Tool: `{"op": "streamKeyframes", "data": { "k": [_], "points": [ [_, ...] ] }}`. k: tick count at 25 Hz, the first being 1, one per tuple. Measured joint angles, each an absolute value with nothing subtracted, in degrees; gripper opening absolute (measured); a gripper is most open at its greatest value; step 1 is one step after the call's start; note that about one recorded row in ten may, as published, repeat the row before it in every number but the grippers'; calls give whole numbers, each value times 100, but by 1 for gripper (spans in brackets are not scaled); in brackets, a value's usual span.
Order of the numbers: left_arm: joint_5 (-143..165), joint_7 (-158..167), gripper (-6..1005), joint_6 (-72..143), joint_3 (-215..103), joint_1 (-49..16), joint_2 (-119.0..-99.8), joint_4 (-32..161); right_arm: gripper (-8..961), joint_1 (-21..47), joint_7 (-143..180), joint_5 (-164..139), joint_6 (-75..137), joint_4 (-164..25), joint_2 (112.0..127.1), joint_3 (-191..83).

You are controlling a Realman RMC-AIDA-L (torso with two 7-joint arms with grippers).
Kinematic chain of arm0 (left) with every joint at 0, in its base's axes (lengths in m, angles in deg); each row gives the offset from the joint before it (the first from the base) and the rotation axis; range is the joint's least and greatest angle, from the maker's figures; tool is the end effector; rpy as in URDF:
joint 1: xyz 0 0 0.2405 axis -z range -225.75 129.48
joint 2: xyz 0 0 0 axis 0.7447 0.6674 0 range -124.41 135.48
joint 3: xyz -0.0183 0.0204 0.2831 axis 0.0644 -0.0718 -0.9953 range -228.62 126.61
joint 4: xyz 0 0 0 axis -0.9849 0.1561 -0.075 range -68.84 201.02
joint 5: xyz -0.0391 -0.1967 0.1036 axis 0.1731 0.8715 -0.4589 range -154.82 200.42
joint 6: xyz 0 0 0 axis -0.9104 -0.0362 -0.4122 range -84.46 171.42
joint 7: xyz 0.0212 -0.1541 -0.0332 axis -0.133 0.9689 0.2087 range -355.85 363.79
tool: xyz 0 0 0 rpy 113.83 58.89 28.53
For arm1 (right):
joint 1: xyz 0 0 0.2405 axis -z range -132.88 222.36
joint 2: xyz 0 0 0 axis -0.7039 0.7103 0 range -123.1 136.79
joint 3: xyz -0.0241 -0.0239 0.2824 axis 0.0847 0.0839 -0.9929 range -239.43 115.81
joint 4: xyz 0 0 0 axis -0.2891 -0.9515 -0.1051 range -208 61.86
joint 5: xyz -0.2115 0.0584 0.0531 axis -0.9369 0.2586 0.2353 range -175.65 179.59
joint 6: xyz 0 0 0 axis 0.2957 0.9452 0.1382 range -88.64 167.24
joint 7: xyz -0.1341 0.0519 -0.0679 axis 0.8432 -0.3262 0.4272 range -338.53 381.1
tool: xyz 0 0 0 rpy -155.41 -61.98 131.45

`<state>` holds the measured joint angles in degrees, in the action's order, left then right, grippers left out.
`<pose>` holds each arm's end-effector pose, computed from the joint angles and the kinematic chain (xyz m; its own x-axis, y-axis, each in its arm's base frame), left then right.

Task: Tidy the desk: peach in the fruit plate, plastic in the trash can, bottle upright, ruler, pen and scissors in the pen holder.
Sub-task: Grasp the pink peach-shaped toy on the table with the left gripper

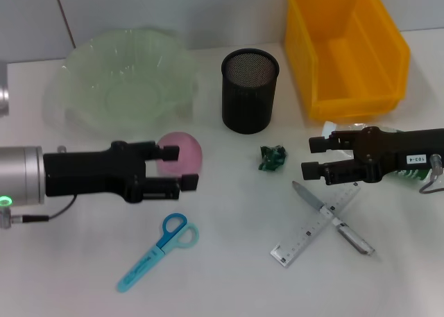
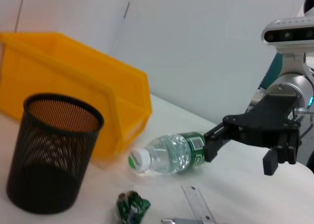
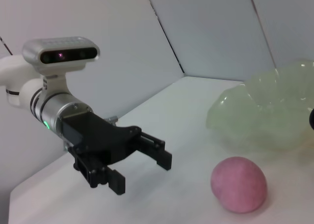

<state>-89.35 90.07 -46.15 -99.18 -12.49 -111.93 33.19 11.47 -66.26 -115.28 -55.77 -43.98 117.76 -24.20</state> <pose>-0.2541 0.3698 -0.0478 0.7907 0.4194 0.4460 0.4552 -0.8899 0.0298 0.3035 0.3614 0.0094 0.7215 -0.5093 -0.4690 -0.5722 -0.8200 0.0102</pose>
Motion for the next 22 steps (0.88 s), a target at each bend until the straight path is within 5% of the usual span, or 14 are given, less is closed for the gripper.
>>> {"op": "streamKeyframes", "data": {
  "k": [22],
  "points": [
    [-8928,8079,801,-2362,-11792,-1189,-11312,2405,814,1206,-6706,-11509,-5372,-4392,11776,-2466]
  ]
}}
